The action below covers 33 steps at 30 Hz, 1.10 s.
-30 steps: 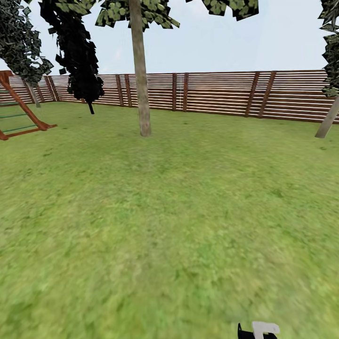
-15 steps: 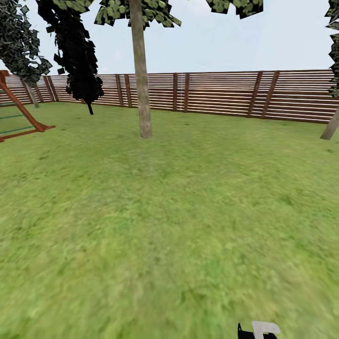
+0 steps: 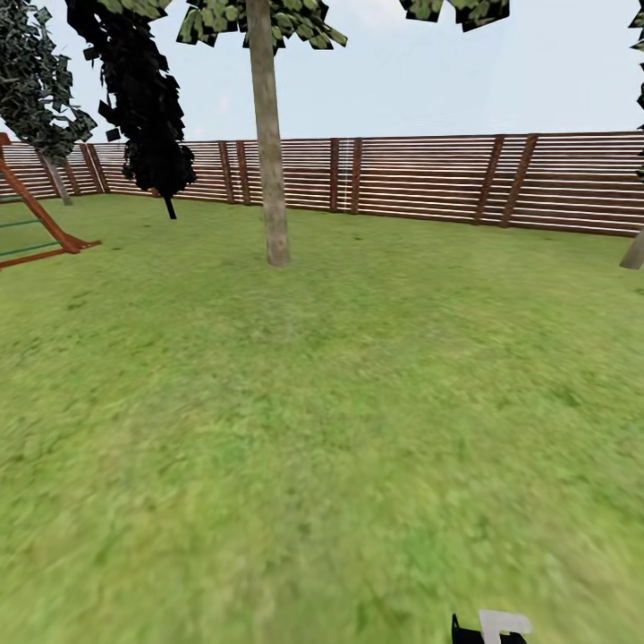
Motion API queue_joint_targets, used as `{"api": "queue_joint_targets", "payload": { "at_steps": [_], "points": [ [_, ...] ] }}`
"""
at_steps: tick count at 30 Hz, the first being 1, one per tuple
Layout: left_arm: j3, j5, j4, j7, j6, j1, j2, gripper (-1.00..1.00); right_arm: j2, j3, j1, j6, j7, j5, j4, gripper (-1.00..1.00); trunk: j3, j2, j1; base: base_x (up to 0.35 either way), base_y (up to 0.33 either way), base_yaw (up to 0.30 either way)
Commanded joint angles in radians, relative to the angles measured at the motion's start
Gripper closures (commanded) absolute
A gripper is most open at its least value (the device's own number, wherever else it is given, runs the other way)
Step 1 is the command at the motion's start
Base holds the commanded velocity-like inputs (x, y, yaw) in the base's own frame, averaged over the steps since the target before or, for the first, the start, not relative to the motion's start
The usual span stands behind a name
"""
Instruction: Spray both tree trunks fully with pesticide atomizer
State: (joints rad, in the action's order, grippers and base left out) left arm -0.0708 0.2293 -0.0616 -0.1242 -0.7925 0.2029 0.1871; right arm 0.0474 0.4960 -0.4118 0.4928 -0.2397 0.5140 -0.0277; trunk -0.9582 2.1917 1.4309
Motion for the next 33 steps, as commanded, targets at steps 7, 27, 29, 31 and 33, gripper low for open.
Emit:
{"api": "queue_joint_targets", "payload": {
  "at_steps": [7,27,29,31,33],
  "points": [
    [-0.007,0.004,0.0,-0.006,-0.002,0.0,0.0,1.0,0.0,0.006,-0.001,0.003,-0.006,0.011,0.002,-1.0,-0.001,0.0,0.0,0.34,0.08,0.0],
    [-0.007,0.004,0.0,-0.006,-0.002,0.001,0.0,1.0,0.0,0.006,-0.001,0.003,-0.006,0.011,0.002,-1.0,-0.001,0.0,0.0,0.34,0.08,0.0],
    [-0.007,0.004,0.0,-0.006,-0.002,0.001,0.0,1.0,0.0,0.006,-0.001,0.003,-0.006,0.011,0.002,-1.0,-0.001,0.0,0.0,0.34,0.08,0.0],
    [-0.007,0.004,0.0,-0.006,-0.002,0.0,0.0,1.0,0.0,0.006,-0.001,0.003,-0.006,0.011,0.002,-1.0,-0.001,0.0,0.0,0.34,0.08,0.0],
    [-0.007,0.004,0.0,-0.006,-0.002,0.001,0.0,1.0,0.0,0.006,-0.001,0.003,-0.006,0.011,0.002,-1.0,-0.001,0.0,0.0,0.34,0.08,0.0]
  ]
}}
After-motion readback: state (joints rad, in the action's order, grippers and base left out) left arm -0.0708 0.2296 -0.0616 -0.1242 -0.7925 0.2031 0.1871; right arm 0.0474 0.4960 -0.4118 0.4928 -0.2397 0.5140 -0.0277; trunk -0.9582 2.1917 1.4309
